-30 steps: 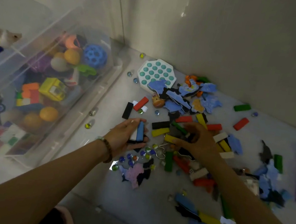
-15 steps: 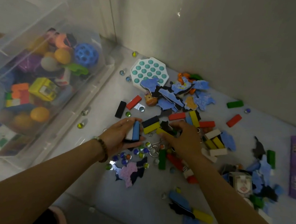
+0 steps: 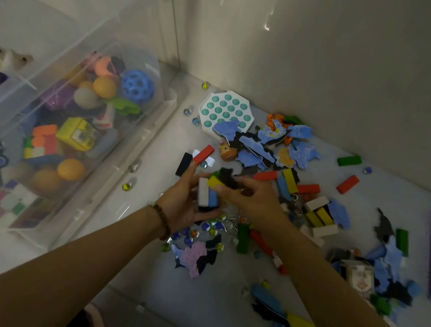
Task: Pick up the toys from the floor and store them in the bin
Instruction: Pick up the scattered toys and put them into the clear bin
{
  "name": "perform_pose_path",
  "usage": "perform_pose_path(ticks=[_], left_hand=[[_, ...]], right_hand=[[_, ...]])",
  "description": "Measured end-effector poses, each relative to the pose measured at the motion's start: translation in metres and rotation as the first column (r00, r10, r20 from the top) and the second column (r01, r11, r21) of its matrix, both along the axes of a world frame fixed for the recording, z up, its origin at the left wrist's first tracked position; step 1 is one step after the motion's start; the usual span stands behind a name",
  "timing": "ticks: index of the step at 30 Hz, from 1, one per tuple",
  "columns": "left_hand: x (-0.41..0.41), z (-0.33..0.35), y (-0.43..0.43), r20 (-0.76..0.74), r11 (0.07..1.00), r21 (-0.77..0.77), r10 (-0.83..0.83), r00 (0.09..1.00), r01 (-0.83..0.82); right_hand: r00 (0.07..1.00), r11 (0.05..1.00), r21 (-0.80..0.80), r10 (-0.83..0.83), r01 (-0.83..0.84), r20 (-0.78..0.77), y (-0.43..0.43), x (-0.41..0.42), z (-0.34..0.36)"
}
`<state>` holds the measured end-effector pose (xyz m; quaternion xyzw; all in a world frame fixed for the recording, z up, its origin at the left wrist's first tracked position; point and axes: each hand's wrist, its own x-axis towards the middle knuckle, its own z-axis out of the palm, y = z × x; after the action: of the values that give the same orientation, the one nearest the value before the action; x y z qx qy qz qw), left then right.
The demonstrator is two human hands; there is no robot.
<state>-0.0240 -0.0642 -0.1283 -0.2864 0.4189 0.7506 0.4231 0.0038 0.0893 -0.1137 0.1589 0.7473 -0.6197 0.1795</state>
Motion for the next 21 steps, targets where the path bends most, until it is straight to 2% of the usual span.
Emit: perform_pose_path(ticks=[2, 4, 6, 9, 11, 13, 21], left_hand=[[-0.002, 0.004, 0.004, 0.026, 0.998, 0.051, 0.037, 0.999, -0.038], [-0.005, 0.006, 0.004, 0.043, 0.99, 0.1, 0.093, 0.995, -0.097], [-0.008, 0.007, -0.002, 0.023, 0.994, 0.043, 0.097, 0.995, -0.098], [-0.011, -0.001, -0.012, -0.09, 0.992, -0.12, 0.036, 0.995, -0.047], [-0.011, -0.004, -0.017, -0.126, 0.984, -0.17, 0.032, 0.992, -0.054], [-0.01, -0.006, -0.022, -0.145, 0.98, -0.189, 0.039, 0.989, -0.067], [-0.011, -0.005, -0.031, -0.162, 0.98, -0.184, 0.045, 0.986, -0.075]], right_hand=[[0.999, 0.998, 0.066, -0.01, 0.012, -0.034, -0.003, -0.004, -0.001], [0.991, 0.988, 0.097, -0.112, 0.119, -0.074, 0.005, -0.007, -0.004], [0.985, 0.979, 0.132, -0.141, 0.153, -0.097, 0.017, -0.007, -0.008], [0.993, 0.961, 0.276, 0.02, 0.013, -0.116, 0.028, -0.006, -0.018], [0.98, 0.923, 0.367, 0.169, -0.119, -0.108, 0.029, -0.006, -0.026], [0.963, 0.878, 0.443, 0.25, -0.182, -0.098, 0.027, -0.01, -0.034], [0.935, 0.755, 0.647, 0.297, -0.104, -0.196, 0.022, -0.019, -0.054]])
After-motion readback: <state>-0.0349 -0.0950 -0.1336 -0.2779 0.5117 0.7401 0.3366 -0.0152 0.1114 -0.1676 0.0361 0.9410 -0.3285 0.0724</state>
